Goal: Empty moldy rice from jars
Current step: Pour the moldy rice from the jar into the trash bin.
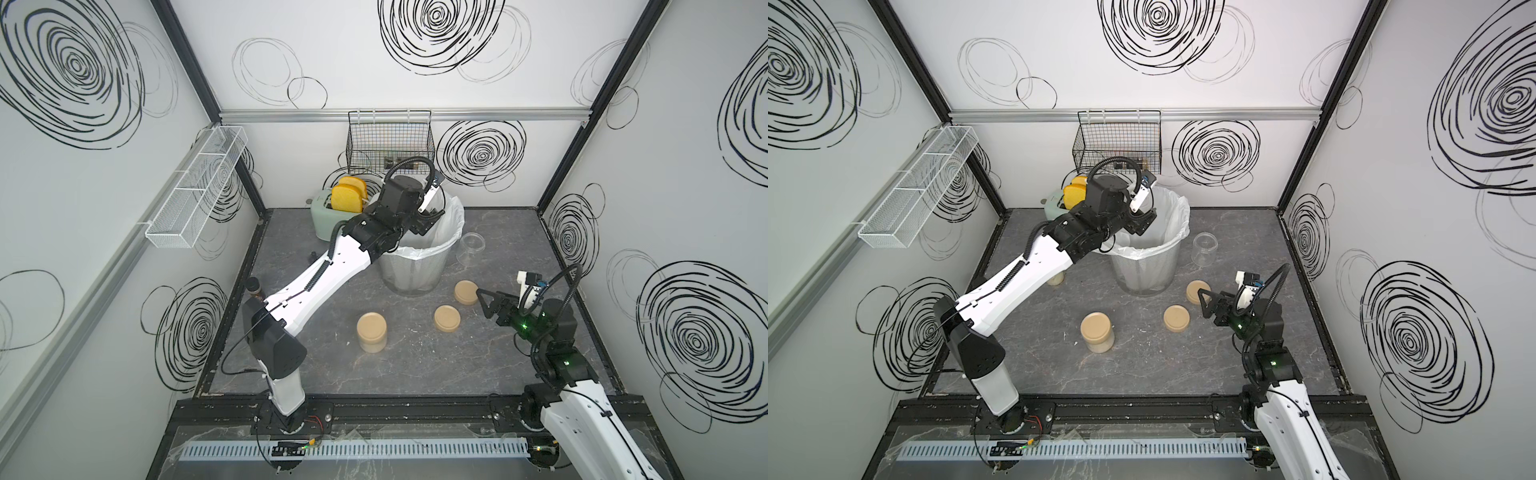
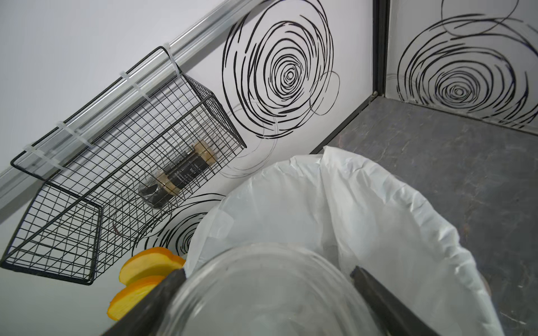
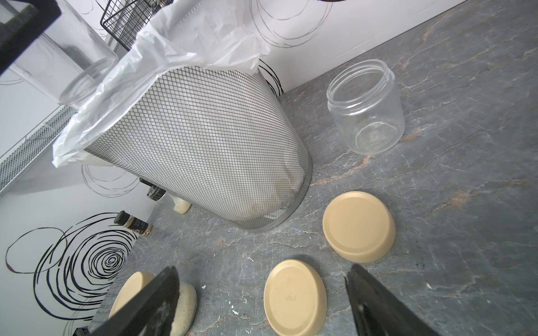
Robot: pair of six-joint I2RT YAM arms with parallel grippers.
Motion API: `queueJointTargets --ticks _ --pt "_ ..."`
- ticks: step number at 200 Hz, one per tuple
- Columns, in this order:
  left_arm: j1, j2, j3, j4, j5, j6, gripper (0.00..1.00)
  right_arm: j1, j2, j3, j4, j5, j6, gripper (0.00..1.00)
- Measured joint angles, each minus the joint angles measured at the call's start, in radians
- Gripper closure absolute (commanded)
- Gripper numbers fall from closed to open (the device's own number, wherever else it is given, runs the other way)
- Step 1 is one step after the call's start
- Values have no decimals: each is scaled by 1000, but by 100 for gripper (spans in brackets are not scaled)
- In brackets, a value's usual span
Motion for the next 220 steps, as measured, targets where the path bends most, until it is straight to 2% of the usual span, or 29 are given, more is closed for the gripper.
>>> queueJointTargets --ticks 23,42,83,121,149,220 --pt "11 2 0 -6 18 -7 11 0 0 0 0 0 0 9" --pt "59 2 -5 3 114 -83 12 0 0 0 0 0 0 9" --pt "222 -48 -149 127 386 -347 13 0 -2 0 -1 0 0 9" --pt "345 -98 -315 357 616 -657 15 0 -2 0 0 -1 0 9" --pt "366 -107 -358 475 704 -801 15 0 -2 0 -1 -1 0 9" --pt "369 -122 -427 737 834 -1052 17 0 -8 0 -1 -1 0 10"
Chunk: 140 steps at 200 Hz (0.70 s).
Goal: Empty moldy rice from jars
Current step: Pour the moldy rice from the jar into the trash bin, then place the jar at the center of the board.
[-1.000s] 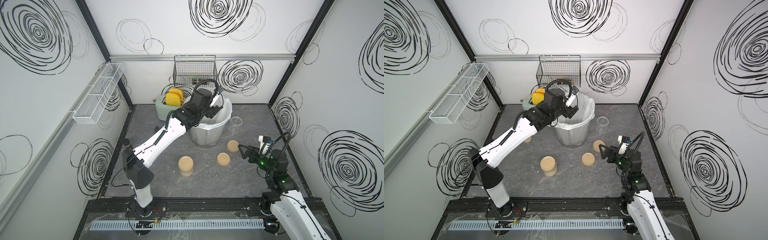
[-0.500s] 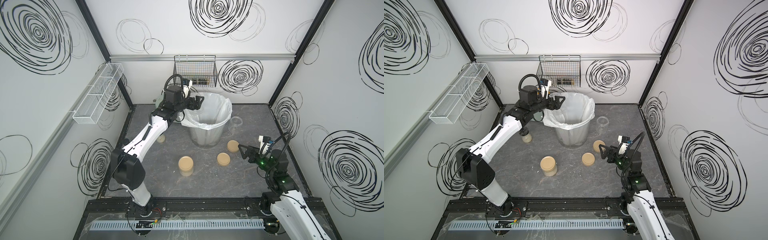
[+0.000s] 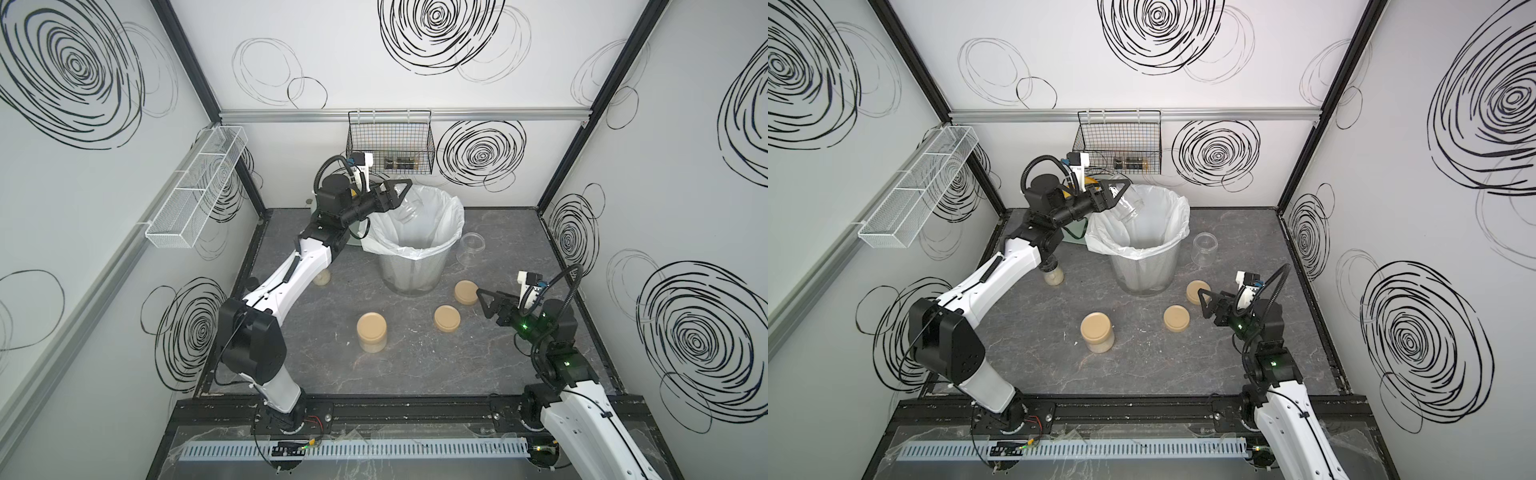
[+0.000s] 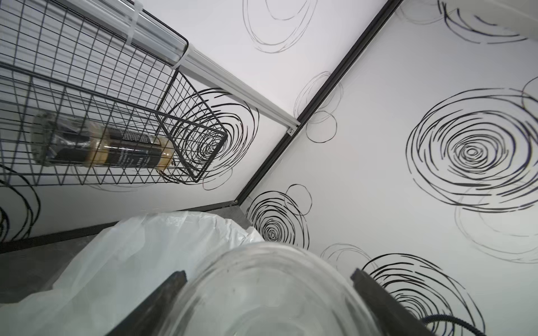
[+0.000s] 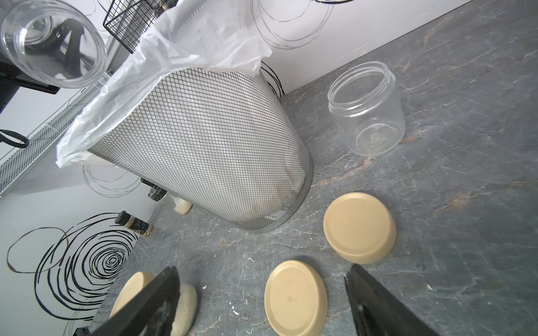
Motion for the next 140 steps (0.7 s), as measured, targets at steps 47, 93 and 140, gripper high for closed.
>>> queueJointTargets --ticks 47,93,140 --pt "3 0 -79 196 42 -182 17 0 -3 0 14 -15 -5 14" --pt "-4 -1 -142 370 48 -331 18 -2 88 59 158 -100 -17 23" --pt "-36 -29 -211 514 29 -441 18 -2 292 259 385 -230 -17 36"
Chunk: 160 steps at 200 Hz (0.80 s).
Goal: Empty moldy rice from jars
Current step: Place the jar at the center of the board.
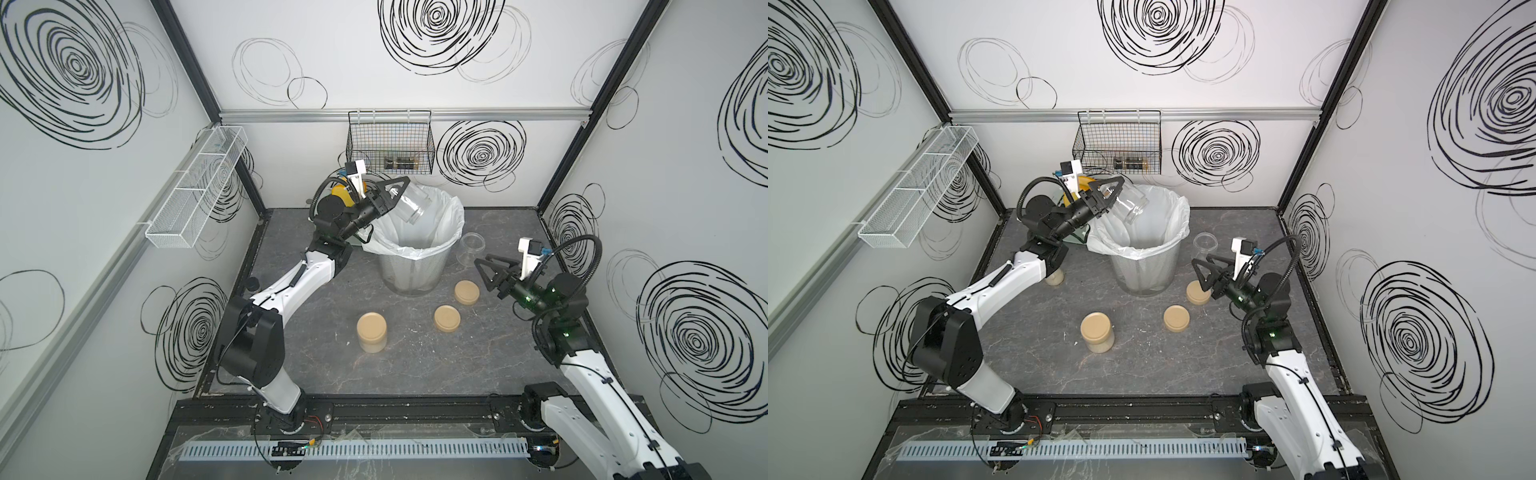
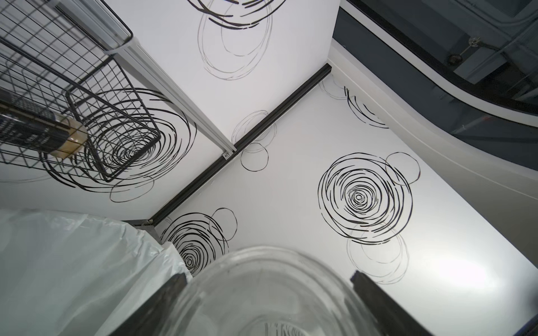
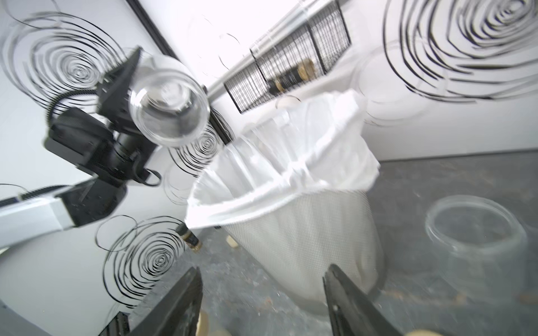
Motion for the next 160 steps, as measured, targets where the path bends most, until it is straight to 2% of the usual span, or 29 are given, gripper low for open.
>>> queueJointTargets --ticks 29,62,95,160 --pt "-39 -14 -35 70 -35 -45 18 27 136 158 81 -68 -1 38" --pt "-106 -33 -88 124 -97 -71 18 137 254 296 118 -106 -47 38" --pt "-164 -33 -134 187 -148 -102 18 228 313 348 118 -112 -108 39" --pt "-183 -34 -196 245 -214 -128 18 253 338 354 119 -113 -145 42"
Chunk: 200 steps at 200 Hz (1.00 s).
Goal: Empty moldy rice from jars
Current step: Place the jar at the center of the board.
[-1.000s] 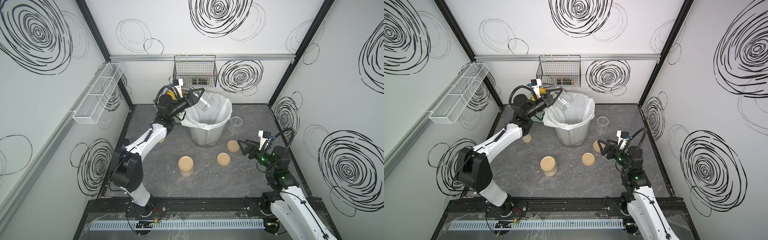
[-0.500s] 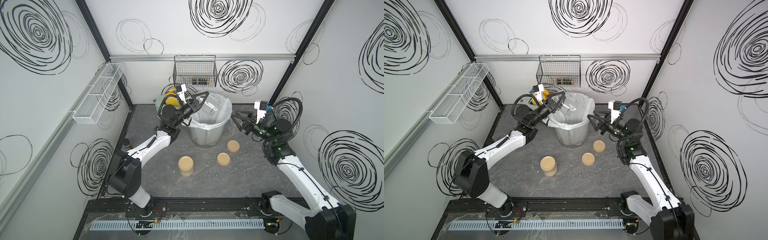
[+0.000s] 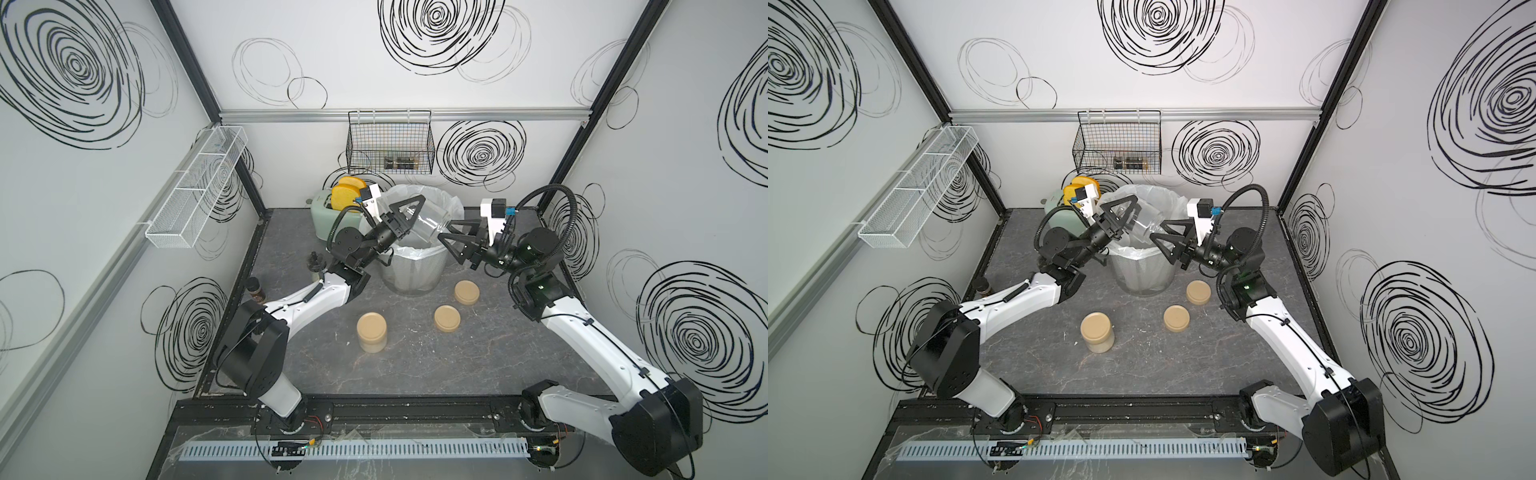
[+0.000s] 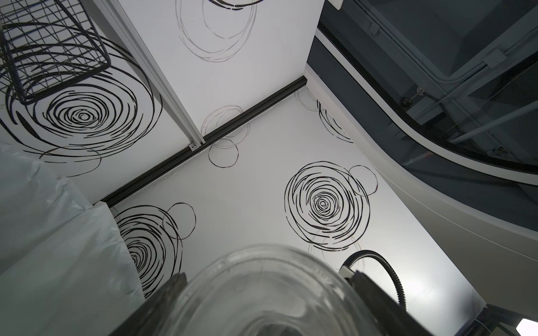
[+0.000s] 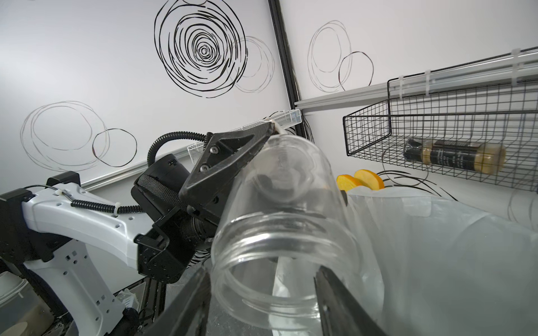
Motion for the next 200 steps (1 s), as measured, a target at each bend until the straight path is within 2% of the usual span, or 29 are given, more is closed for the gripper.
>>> queueJointTargets --ticks 42,78,118,161,180,198,200 --pt "-10 0 -11 9 -14 -9 18 23 6 11 2 -6 -6 44" --pt "-19 0 -12 29 -21 -12 18 35 22 21 4 -7 -14 50" --pt "-49 -1 -33 37 -51 -13 17 58 39 30 13 -3 -16 64" --pt "-60 -2 -42 55 -88 -12 14 82 48 34 14 -7 -5 92" --pt "-61 -20 -53 54 -95 -16 8 88 47 42 14 -20 -3 100" --pt "-61 -45 -71 42 -97 0 1 95 47 44 14 -27 -3 100" --pt "-61 -49 -73 39 -97 5 2 95 47 44 13 -28 -4 100"
